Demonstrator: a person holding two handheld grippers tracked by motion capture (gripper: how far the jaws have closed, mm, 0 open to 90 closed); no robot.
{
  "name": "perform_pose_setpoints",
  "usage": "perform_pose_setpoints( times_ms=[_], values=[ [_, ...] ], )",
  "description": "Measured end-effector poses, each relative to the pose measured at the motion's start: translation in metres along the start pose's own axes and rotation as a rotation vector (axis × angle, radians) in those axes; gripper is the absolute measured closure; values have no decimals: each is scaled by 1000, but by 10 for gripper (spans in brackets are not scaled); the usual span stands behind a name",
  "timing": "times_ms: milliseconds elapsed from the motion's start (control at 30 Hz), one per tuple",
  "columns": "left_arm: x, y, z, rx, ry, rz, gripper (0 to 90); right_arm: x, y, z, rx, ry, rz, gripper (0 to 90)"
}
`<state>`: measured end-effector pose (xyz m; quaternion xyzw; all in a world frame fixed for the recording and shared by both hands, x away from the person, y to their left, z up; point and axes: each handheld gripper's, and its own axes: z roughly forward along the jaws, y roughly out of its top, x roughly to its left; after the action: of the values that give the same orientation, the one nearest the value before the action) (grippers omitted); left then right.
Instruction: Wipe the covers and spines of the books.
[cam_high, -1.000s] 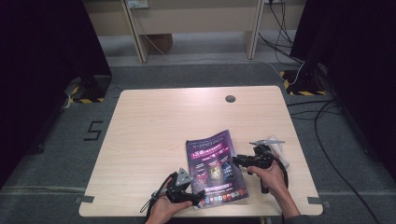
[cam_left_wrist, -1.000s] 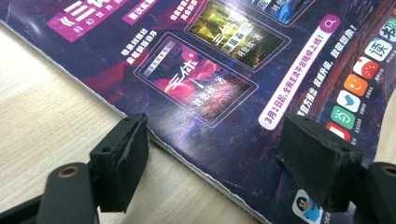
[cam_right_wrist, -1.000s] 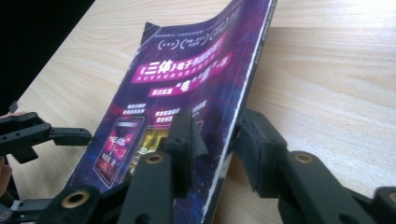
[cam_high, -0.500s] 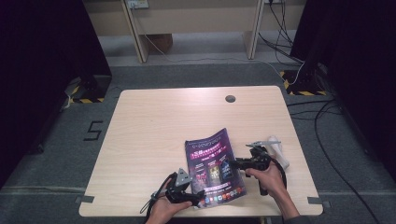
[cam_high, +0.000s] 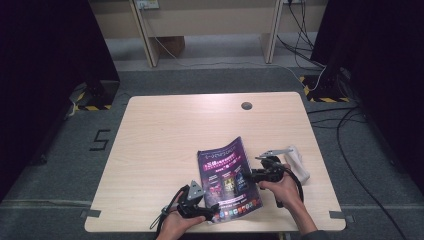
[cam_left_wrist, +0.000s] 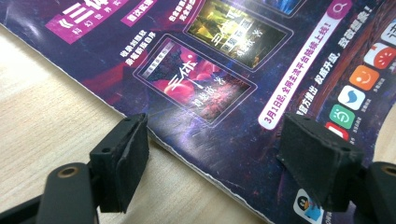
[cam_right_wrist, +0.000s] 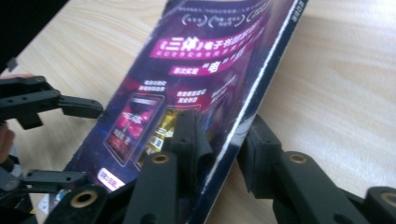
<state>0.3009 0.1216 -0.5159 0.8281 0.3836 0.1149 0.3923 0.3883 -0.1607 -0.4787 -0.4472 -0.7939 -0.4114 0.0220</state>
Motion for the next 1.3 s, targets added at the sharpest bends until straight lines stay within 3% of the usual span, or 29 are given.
perform_pose_setpoints(
  times_ms=[200,367,533,767,933,1233,1300],
  values=[
    [2,0,-3,2,-4,-5,239,4,6,-1,6,-7,-48,738],
    [7,-1,-20,-48,21,-22,234,4,13,-1,12,-8,-78,772],
    [18,-8,-38,-44,40,-21,229,3,23,3,47,-36,-94,795],
    [30,-18,-47,-12,37,-27,228,11,44,6,111,-94,-164,816],
    [37,-21,-53,-23,46,-43,228,21,61,7,149,-130,-225,832],
    [38,-24,-56,-16,69,-28,229,32,89,4,195,-214,-325,840],
    [38,-24,-56,-10,72,-25,230,36,93,2,198,-227,-325,841]
  ],
)
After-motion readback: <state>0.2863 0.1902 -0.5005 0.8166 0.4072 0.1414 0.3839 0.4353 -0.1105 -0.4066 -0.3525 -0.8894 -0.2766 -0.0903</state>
